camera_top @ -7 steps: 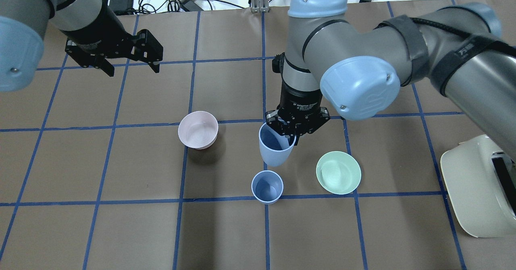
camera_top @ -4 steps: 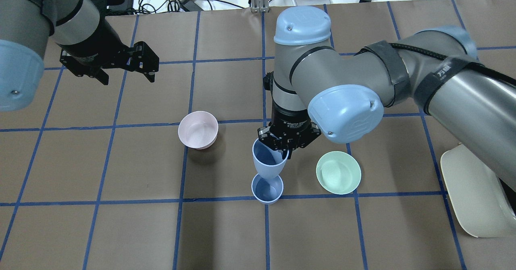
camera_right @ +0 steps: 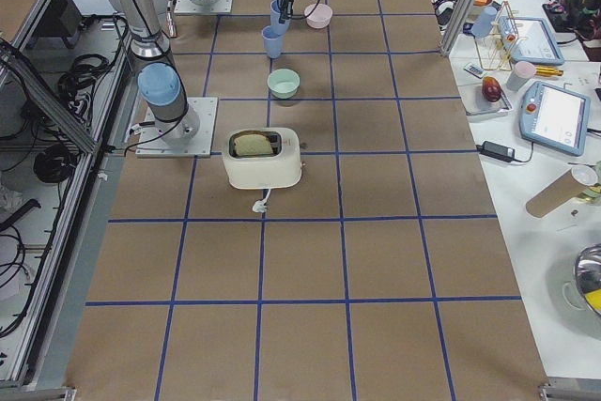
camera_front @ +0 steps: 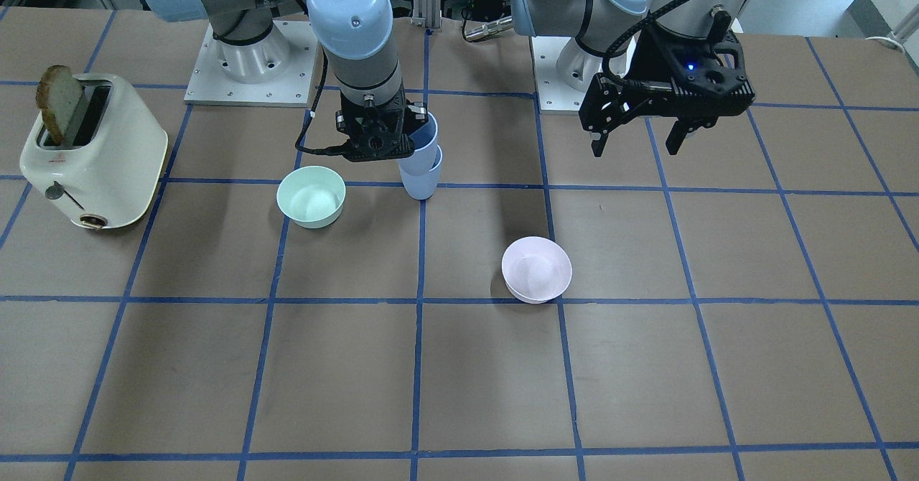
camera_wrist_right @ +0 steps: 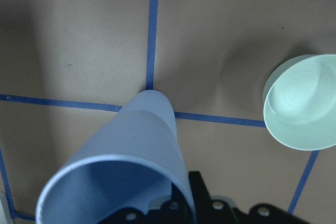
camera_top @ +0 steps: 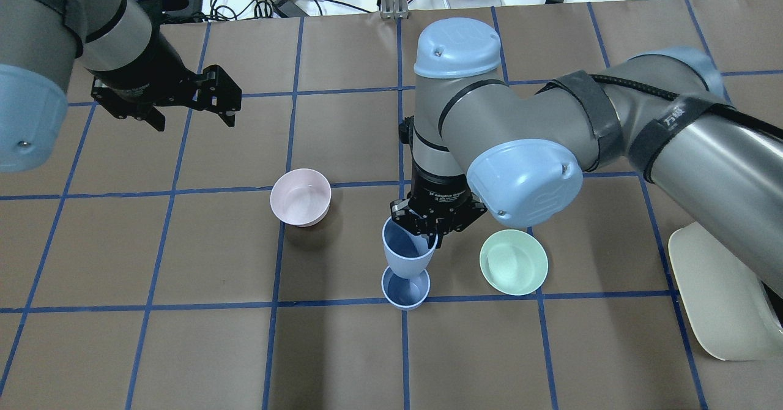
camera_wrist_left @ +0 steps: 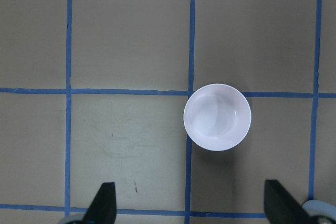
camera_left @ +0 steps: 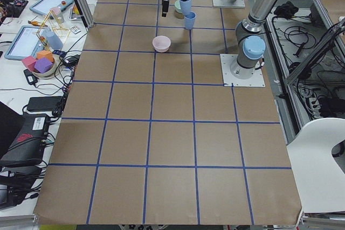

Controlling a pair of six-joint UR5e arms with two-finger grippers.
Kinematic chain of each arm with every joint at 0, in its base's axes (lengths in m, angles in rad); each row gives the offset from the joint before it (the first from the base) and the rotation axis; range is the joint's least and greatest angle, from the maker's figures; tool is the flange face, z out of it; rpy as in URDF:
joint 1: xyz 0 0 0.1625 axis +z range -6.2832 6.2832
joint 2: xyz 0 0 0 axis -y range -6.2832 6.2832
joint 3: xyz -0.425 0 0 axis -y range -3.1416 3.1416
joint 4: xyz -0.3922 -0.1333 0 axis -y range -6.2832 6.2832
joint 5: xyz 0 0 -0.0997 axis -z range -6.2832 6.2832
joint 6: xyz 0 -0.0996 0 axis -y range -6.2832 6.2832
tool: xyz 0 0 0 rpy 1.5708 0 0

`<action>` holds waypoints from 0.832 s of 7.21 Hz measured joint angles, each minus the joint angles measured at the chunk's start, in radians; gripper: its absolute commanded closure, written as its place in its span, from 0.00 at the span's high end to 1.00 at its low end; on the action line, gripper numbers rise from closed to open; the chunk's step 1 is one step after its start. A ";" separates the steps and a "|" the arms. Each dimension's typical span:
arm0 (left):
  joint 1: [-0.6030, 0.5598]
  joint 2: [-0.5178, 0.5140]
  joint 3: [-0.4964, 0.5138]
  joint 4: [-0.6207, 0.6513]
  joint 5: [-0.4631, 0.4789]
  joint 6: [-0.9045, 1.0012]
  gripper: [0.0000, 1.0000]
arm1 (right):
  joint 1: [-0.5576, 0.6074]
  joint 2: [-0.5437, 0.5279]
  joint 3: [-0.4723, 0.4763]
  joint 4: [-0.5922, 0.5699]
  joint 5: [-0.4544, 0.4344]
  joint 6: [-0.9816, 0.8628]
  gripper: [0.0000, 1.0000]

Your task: Stack blue cups with both arms

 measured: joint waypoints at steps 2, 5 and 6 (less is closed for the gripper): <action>0.000 0.001 0.000 0.000 0.000 0.000 1.00 | 0.004 -0.002 0.023 0.000 0.000 0.000 0.00; 0.000 0.002 0.000 0.000 0.001 0.000 1.00 | 0.005 -0.002 0.036 -0.005 -0.001 -0.001 0.65; 0.000 0.002 0.000 0.000 0.001 0.000 1.00 | 0.005 -0.001 0.036 -0.006 -0.001 -0.002 0.91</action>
